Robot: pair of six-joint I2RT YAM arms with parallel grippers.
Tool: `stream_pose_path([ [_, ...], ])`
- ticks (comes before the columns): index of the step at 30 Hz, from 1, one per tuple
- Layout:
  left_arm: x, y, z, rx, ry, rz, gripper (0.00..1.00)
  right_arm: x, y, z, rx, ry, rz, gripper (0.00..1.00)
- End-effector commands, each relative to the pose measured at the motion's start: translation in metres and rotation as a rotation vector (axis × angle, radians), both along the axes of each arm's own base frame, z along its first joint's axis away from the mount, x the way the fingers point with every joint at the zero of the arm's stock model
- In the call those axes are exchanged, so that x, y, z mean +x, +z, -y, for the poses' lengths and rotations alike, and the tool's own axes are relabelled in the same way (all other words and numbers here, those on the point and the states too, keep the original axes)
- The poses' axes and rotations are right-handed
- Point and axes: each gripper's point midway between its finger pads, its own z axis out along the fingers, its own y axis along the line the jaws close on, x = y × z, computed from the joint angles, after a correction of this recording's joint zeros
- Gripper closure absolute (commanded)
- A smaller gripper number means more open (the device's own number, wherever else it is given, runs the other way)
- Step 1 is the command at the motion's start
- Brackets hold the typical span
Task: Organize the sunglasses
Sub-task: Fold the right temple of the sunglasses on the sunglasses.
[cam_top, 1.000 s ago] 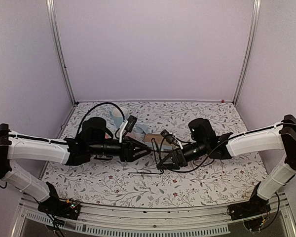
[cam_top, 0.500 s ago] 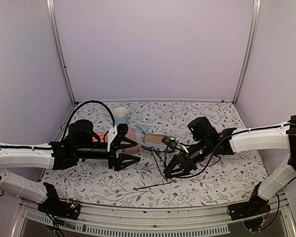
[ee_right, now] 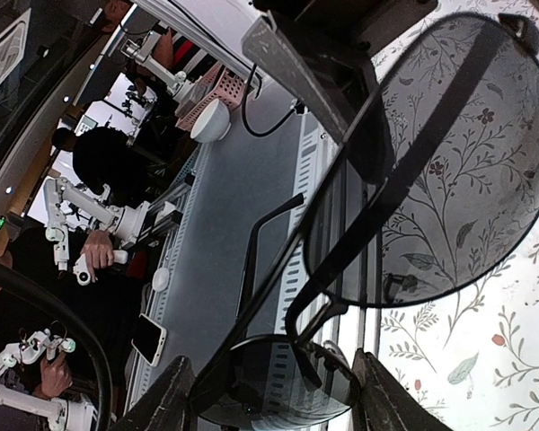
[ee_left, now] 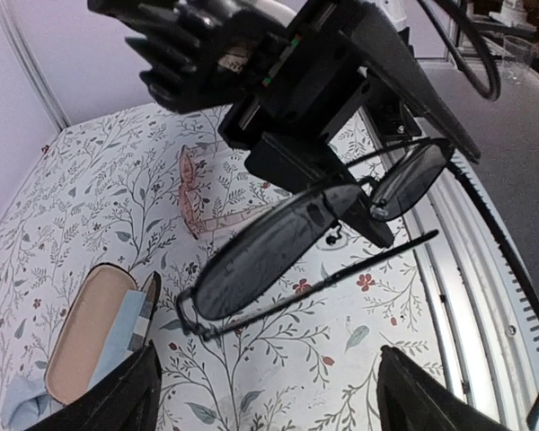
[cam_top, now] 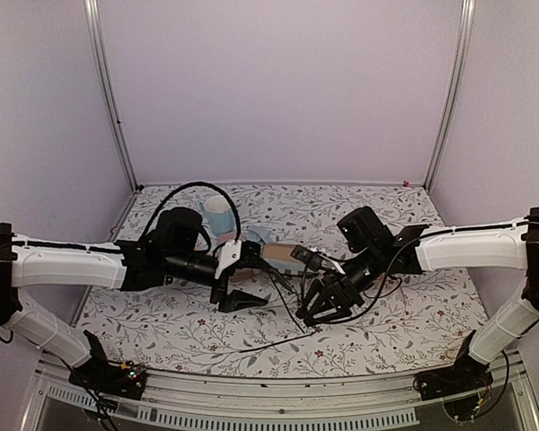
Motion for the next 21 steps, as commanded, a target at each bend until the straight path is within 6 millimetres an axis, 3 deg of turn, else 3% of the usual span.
stream_pose_path([
  [1,0.0,0.015,0.007,-0.024,-0.121,0.038,0.15,-0.008,0.005,-0.002,0.031,0.058,-0.001,0.54],
  [5,-0.01,0.02,0.013,-0.045,-0.222,0.012,0.13,-0.011,0.003,-0.002,0.03,0.069,-0.008,0.54],
  [13,-0.021,0.008,0.018,-0.012,-0.343,-0.038,0.13,-0.012,-0.001,-0.005,0.024,0.08,-0.01,0.54],
  [21,-0.022,0.009,0.027,-0.022,-0.388,-0.073,0.28,-0.014,-0.005,-0.007,0.015,0.091,-0.02,0.54],
])
